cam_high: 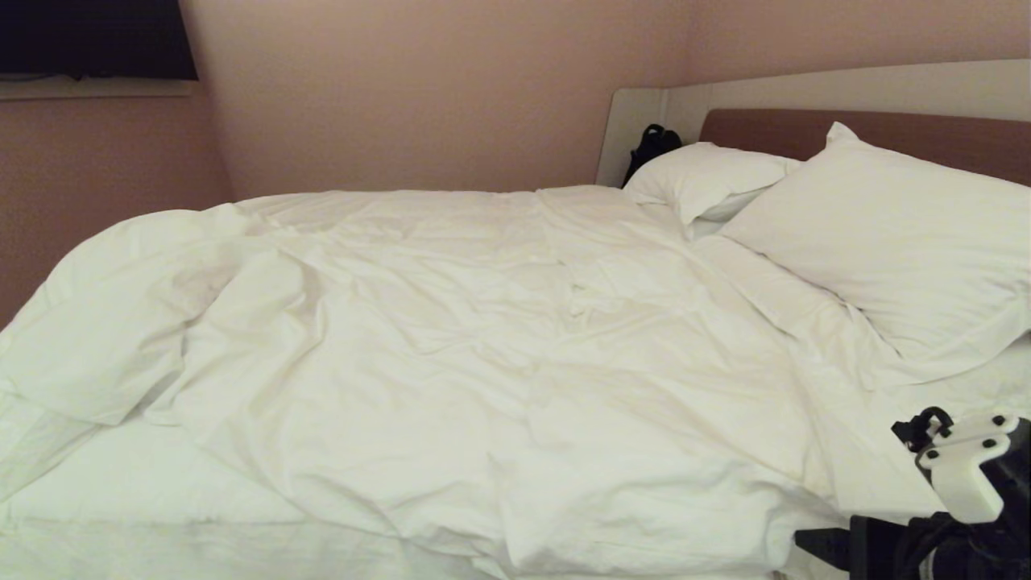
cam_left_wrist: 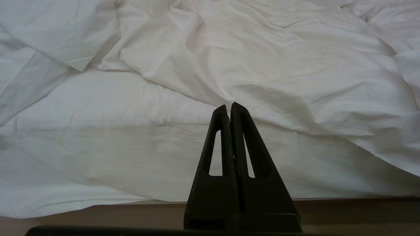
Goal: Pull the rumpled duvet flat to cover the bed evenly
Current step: Flatten the corners of the folded blanket
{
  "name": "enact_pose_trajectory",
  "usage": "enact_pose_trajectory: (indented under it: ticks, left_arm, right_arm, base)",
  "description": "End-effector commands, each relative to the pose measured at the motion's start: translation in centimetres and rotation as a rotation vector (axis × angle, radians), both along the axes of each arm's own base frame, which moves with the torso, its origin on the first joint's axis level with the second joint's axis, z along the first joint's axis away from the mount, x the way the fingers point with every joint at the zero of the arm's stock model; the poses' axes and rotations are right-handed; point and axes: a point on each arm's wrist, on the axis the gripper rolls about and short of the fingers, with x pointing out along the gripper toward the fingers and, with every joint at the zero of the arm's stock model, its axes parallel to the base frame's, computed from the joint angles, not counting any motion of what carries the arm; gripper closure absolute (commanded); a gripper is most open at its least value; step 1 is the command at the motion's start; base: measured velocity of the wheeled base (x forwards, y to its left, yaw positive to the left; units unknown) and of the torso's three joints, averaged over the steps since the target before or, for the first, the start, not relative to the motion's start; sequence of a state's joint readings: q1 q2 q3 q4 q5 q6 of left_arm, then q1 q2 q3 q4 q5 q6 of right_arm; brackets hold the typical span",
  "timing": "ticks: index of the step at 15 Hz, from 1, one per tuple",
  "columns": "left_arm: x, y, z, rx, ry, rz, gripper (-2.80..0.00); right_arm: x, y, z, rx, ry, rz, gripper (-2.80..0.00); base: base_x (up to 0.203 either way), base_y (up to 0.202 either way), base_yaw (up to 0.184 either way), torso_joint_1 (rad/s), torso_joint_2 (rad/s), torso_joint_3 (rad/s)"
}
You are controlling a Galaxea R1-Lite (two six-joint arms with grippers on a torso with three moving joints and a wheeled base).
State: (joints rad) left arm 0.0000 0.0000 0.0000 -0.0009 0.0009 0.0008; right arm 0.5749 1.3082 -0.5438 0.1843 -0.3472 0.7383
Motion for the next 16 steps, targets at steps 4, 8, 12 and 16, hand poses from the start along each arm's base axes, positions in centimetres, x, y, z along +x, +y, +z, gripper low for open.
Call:
enact_pose_trajectory:
  ticks: [4,8,12,16]
  left_arm:
    - [0.0,0.0,0.0,0.0,0.0,0.001,0.0]
    - [0.0,0.0,-0.01,0.0,0.001,0.001,0.0]
    - [0.0,0.0,0.01,-0.001,-0.001,0.001,0.0]
    - [0.0,0.0,0.01,0.001,-0.001,0.001,0.0]
  right_arm:
    - [-1.21,-0.63,-0.93,-0.033,0.129,0.021,-2.8]
    - [-1.66,-0.92,-0.64,-0.018,0.108,0.023,-2.8]
    - [-1.77,-0.95,-0.54,-0.014,0.106,0.032,0.0]
    - [-1.74,-0.83,-0.62,0.011,0.126,0.056,0.0]
  base:
    - [0.0,0.0,0.0,0.0,0.0,0.0]
    - [0.0,0.0,0.0,0.0,0.0,0.0]
    - [0.0,0.0,0.0,0.0,0.0,0.0]
    - [0.0,0.0,0.0,0.0,0.0,0.0]
